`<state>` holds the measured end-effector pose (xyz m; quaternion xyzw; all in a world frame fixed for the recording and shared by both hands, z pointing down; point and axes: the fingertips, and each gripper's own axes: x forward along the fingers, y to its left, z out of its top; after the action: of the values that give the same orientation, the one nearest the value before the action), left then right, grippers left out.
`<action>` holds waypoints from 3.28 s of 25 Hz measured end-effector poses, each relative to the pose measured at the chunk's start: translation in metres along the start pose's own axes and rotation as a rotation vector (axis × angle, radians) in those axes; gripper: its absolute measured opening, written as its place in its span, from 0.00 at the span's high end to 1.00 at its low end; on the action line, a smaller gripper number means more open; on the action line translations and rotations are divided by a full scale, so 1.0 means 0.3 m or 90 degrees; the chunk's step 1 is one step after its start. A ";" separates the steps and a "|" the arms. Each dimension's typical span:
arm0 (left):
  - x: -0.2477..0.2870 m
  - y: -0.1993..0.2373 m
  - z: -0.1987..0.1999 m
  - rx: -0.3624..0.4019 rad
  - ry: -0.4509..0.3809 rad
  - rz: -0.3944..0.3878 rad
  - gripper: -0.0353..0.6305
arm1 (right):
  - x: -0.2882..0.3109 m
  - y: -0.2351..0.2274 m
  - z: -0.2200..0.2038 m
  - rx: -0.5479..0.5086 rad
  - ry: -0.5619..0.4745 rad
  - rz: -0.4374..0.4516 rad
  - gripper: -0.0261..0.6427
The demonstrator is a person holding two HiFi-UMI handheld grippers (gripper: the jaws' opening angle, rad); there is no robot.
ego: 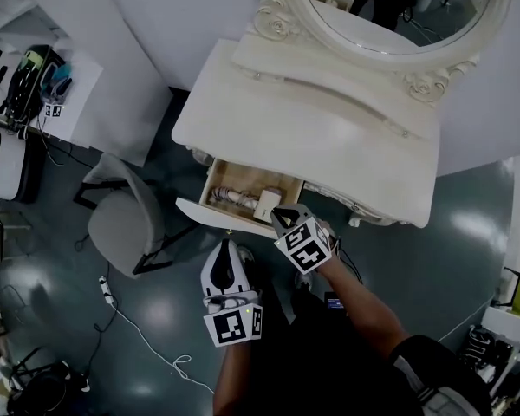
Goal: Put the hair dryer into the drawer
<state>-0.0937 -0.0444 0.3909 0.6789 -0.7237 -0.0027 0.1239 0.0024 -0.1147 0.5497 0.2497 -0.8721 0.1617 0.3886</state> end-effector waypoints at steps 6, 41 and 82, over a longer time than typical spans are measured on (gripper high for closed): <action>-0.060 -0.084 0.050 0.013 -0.011 -0.007 0.91 | -0.171 0.013 0.062 0.021 -0.105 -0.018 0.91; -0.575 -0.525 0.124 0.045 -0.047 -0.015 0.91 | -1.077 0.252 -0.038 0.060 -0.412 0.017 0.91; -0.602 -0.390 0.159 0.041 -0.055 -0.054 0.91 | -1.048 0.386 0.006 0.063 -0.422 -0.015 0.92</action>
<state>0.0212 0.1161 0.2929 0.7121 -0.6984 -0.0137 0.0707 0.1165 0.0771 0.2998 0.3173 -0.9392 0.1094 0.0727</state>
